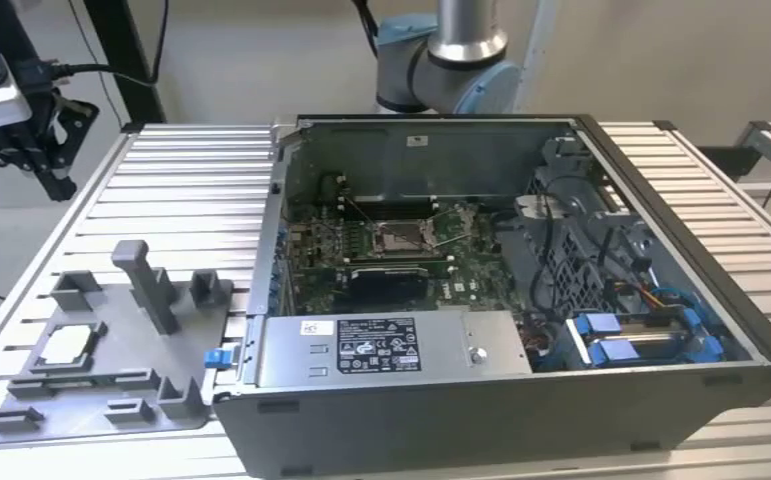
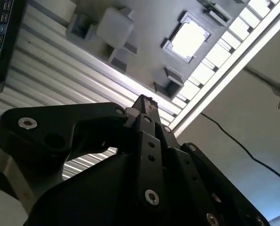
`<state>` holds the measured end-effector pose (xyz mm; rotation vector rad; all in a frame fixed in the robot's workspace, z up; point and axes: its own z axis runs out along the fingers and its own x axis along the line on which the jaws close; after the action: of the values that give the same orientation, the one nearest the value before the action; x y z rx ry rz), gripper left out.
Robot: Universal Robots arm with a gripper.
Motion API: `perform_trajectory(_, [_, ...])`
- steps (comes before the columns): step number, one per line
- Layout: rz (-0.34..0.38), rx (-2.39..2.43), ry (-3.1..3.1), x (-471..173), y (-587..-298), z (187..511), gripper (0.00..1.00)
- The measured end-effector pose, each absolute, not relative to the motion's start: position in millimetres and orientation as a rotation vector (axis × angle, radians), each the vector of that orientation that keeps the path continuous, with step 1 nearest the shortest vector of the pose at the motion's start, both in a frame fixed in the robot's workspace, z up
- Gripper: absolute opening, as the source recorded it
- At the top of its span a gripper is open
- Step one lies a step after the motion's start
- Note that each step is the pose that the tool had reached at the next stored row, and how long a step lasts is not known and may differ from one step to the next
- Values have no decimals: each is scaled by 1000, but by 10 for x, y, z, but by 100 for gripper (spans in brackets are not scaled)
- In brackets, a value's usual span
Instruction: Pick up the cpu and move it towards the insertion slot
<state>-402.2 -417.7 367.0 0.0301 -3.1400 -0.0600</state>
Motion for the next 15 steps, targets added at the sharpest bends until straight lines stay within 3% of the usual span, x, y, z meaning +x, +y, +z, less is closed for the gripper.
perform_trajectory(15, [-60,30,-3140,-4222,-4442,3604,0])
